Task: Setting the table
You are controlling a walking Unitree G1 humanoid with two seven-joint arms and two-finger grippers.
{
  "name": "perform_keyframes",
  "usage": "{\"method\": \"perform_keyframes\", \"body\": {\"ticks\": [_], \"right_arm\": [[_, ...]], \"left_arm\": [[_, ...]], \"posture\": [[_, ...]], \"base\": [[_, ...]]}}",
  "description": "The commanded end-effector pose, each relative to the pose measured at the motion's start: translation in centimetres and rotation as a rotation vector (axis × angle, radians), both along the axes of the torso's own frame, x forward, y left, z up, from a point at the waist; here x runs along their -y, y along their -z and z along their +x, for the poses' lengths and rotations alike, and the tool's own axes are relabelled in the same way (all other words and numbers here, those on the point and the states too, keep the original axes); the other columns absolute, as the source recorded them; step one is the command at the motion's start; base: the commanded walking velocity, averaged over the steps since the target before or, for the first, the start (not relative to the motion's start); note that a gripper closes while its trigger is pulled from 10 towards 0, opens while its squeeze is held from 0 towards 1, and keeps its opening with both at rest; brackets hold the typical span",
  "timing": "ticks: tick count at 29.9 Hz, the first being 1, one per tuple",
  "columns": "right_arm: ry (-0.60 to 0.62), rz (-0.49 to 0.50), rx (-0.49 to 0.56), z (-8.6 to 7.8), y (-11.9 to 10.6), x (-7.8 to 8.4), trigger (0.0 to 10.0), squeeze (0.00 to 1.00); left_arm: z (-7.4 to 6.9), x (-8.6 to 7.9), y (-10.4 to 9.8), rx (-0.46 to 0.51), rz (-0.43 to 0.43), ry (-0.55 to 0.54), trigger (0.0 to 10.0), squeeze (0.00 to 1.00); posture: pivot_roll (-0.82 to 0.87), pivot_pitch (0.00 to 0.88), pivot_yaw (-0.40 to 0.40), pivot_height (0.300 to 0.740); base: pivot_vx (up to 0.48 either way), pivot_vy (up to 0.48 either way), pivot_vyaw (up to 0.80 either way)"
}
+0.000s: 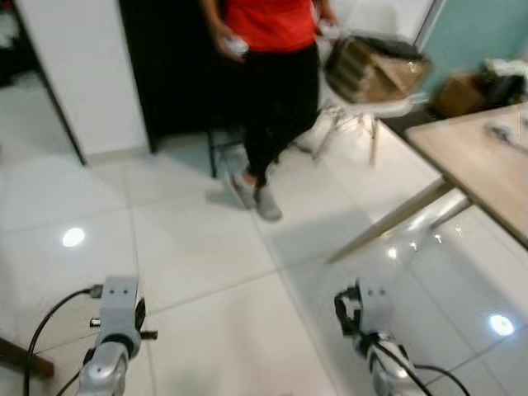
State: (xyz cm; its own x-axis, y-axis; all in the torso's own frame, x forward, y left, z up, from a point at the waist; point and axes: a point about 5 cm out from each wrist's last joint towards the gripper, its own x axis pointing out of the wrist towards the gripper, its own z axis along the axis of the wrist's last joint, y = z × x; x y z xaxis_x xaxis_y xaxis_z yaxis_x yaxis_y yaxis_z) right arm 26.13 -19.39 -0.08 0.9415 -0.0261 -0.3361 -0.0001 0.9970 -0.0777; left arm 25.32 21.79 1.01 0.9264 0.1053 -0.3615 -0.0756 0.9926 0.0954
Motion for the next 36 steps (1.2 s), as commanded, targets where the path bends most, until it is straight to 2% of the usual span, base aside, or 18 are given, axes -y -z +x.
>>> {"method": "perform_keyframes", "body": {"ticks": [1, 36], "right_arm": [[0.002, 0.01, -0.02, -0.59, 0.6, -0.23, 10.0, 0.0], [0.0, 0.011, -0.023, -0.84, 0.93, -0.31, 10.0, 0.0]], "left_arm": [[-1.03, -0.28, 1.0, -0.044, 0.007, -0.01, 10.0, 0.0], [-1.2, -0.21, 1.26, -0.05, 0.0, -0.011, 10.0, 0.0]], "posture": [[-0.03, 0.036, 0.014, 0.74], [-0.03, 0.052, 0.014, 0.74]], "base": [[0.0, 0.0, -0.79], [0.0, 0.0, -0.79]]}}
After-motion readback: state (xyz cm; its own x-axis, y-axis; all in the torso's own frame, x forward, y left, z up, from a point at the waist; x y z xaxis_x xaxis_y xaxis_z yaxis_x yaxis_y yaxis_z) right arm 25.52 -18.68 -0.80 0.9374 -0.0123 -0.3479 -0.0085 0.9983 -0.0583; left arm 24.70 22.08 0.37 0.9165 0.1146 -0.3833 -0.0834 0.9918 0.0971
